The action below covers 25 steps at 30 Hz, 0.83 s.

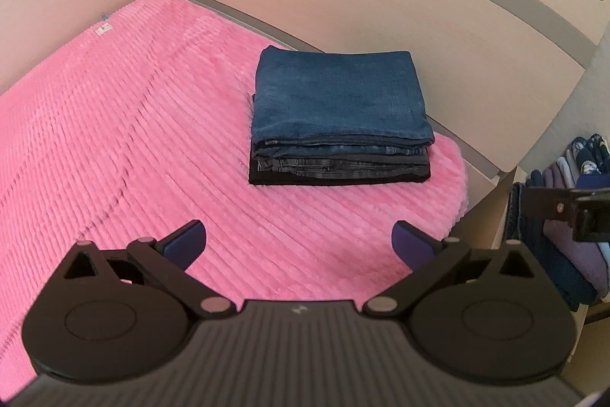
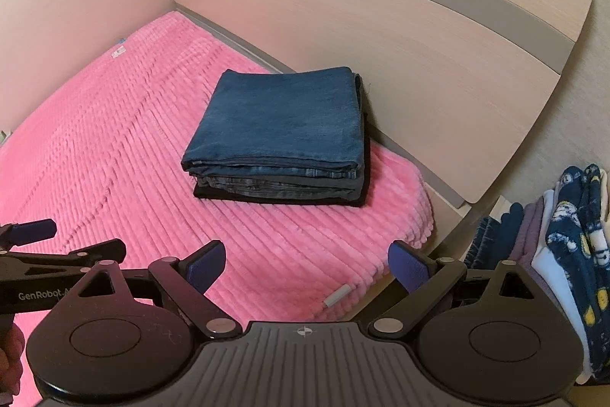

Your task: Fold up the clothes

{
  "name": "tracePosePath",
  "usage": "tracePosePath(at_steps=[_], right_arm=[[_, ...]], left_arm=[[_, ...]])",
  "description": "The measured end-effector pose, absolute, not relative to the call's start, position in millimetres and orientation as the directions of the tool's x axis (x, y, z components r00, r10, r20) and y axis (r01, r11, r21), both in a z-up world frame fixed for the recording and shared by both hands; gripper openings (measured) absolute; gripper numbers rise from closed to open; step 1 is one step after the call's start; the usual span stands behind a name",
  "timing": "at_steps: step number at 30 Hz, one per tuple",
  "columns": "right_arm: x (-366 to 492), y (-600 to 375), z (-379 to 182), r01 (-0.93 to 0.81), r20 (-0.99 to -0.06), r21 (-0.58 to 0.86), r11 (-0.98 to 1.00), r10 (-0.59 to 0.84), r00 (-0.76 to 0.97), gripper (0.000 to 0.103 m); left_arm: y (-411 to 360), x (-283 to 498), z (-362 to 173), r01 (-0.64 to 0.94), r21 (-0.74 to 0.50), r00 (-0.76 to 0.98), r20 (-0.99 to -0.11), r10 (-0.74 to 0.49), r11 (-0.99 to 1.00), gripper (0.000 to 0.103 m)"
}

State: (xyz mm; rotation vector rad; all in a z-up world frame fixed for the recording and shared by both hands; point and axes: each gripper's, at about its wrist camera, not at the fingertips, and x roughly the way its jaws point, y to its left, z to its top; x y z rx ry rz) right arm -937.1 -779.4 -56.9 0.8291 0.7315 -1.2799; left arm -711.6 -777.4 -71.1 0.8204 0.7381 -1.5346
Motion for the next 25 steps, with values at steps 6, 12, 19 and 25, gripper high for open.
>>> tracePosePath(at_steps=[6,12,19,25], right_arm=[[-940.2,-779.1,-53.9,0.990,-0.836,0.119,0.081,-0.529,0.144,0.095],[-940.2,-780.3,-52.9,0.989,-0.835,0.119,0.086,-0.530,0.147,0.095],[-940.9,-781.1,-53.4,0.988,-0.837,0.122,0.090,-0.526,0.152,0.095],[-943.2,-780.5,-54.0,0.989,-0.838,0.122,0.083,-0.525,0.148,0.095]], left_arm=[[-777.0,-716.1,-68.3,0.993,0.000,-0.065,-0.831,-0.552,-0.117,0.102],[-778.3,-718.8,-66.9,0.993,0.006,-0.060,-0.826,-0.560,-0.117,0.102],[-778.8,-722.6,-67.1,0.991,0.005,-0.071,-0.825,-0.560,-0.134,0.102],[-776.8,-729.8,-68.0,0.988,0.014,-0.076,-0.817,-0.572,-0.151,0.102]])
